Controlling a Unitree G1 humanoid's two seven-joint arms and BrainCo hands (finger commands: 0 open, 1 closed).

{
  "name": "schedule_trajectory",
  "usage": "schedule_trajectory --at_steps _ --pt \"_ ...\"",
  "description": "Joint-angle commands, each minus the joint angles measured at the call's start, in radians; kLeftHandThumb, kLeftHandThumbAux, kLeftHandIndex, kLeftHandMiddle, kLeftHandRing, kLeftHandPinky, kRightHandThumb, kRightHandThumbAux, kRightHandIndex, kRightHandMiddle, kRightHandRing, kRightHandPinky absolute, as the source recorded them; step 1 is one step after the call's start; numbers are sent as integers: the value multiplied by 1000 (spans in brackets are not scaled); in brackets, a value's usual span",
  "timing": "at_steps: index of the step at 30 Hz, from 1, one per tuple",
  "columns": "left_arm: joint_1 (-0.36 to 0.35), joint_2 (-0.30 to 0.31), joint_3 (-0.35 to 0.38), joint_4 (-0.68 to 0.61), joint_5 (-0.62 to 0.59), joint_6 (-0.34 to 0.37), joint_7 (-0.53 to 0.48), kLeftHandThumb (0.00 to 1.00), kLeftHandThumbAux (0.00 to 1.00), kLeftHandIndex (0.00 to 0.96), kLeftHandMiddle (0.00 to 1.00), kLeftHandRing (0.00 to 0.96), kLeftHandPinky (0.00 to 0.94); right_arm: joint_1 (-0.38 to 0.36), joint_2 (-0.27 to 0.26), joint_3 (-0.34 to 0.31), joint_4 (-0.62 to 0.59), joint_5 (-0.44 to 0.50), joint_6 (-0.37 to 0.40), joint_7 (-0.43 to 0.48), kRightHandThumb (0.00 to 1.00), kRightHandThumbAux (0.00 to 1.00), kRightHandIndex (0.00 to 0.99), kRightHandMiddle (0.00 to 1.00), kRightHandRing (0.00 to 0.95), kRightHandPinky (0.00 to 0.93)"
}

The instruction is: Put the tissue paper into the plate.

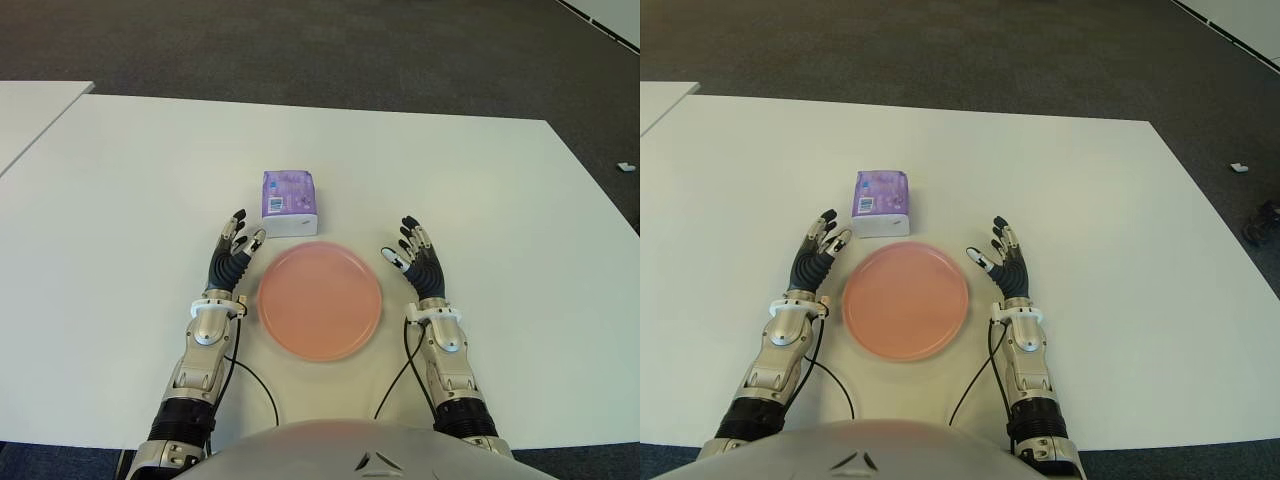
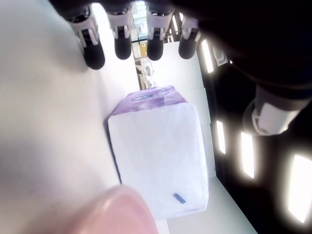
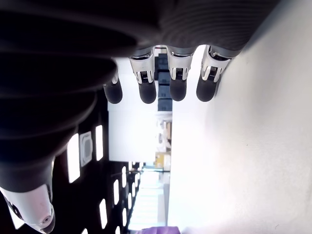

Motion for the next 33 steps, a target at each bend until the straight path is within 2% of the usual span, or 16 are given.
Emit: schedule_trajectory --at_steps 1,27,31,33 --pt "3 -3 2 6 4 21 -2 0 439 0 0 0 0 66 5 7 67 -6 66 1 0 662 0 0 0 0" --pt "-2 2 4 13 4 17 -4 0 440 0 0 0 0 64 9 4 75 -2 61 0 0 665 0 0 0 0" --pt "-89 52 44 4 -6 46 -16 0 445 0 0 0 0 58 10 3 81 -1 62 0 0 667 0 0 0 0" --pt "-126 82 66 10 -2 32 -11 0 453 0 0 0 0 53 10 2 89 0 62 1 0 667 0 0 0 0"
